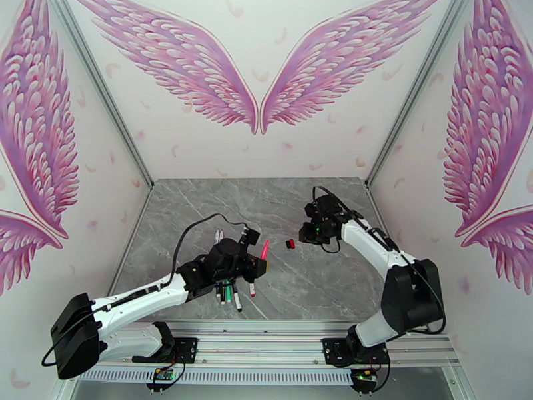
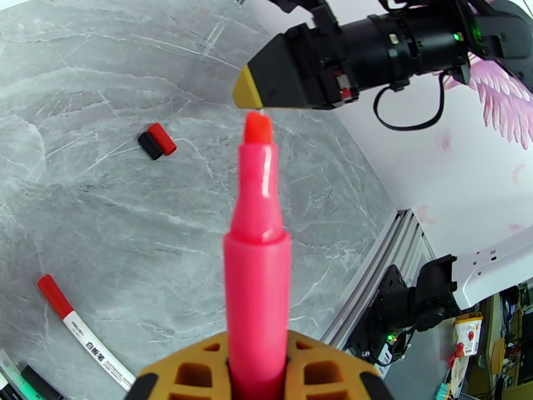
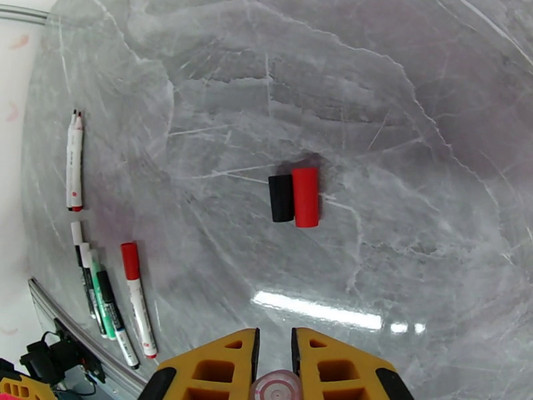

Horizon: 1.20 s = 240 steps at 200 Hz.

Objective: Open the pen caps

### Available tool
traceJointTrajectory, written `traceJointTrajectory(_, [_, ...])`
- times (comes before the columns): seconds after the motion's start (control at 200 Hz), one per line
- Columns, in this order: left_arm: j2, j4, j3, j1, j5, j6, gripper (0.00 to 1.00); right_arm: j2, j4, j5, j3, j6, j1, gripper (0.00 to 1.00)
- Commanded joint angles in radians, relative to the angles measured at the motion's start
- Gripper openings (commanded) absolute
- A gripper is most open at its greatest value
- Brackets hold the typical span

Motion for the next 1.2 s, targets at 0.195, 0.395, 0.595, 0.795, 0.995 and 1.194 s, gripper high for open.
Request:
traceJointTrajectory(0.195, [0.007,-0.025,-0.006,0.003,-0.030,0.017,0.00,0.185,-0.011,0.052,0.119,-0.044,-0.009,0.14])
traceJointTrajectory(0.395, [0.016,-0.034,0.000,0.005,-0.044,0.016,0.00,0.268,0.004,0.049,0.139,-0.044,-0.008,0.16])
traceJointTrajectory(0.595, [0.031,-0.036,0.004,0.005,-0.033,0.013,0.00,0.324,0.032,0.039,0.146,-0.034,-0.008,0.19])
traceJointTrajectory(0.795, [0.030,-0.042,0.005,0.005,-0.037,0.013,0.00,0.358,0.053,0.026,0.144,-0.025,-0.008,0.22])
traceJointTrajectory(0.995, [0.037,-0.034,0.006,0.005,-0.022,0.008,0.00,0.374,0.064,0.012,0.147,-0.019,-0.008,0.26])
traceJointTrajectory(1.194, [0.043,-0.037,0.017,0.005,-0.019,0.007,0.00,0.363,0.068,0.004,0.140,-0.014,-0.008,0.30])
